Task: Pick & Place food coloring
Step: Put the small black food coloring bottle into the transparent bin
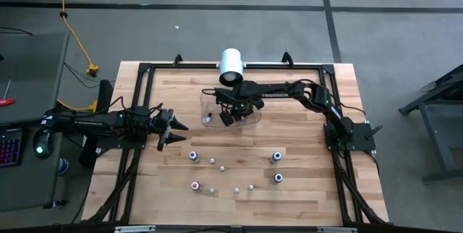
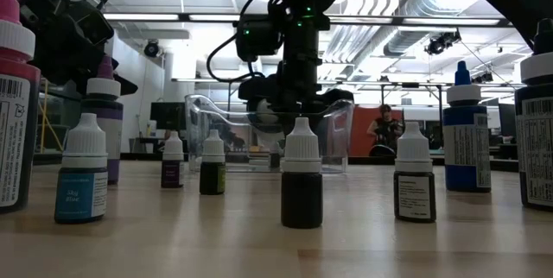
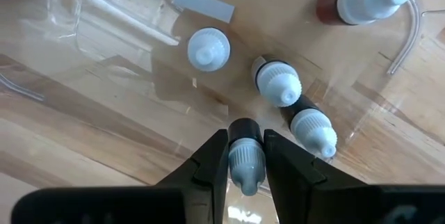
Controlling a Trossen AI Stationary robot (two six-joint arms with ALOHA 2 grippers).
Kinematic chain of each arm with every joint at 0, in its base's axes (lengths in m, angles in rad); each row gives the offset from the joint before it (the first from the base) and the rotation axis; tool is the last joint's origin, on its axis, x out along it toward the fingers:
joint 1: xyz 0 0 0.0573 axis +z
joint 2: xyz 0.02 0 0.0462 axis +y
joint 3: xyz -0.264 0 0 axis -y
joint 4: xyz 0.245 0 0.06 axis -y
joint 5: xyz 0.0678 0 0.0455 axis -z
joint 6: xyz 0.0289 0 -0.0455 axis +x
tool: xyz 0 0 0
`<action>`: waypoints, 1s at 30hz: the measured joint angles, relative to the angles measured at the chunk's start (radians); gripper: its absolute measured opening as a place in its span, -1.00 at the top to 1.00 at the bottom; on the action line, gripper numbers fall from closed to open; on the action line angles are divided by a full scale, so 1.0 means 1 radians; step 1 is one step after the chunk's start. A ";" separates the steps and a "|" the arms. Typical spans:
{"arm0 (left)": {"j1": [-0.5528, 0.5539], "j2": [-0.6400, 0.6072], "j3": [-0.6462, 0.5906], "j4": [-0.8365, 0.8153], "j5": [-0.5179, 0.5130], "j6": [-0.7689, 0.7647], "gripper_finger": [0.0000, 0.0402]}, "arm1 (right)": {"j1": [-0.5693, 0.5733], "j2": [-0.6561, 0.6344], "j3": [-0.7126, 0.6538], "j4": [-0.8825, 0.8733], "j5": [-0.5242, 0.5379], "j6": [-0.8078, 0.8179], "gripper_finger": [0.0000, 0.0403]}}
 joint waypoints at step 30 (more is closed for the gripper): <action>0.000 0.000 0.000 0.000 0.000 0.000 -0.17 | 0.000 -0.001 0.001 0.005 -0.006 0.010 0.05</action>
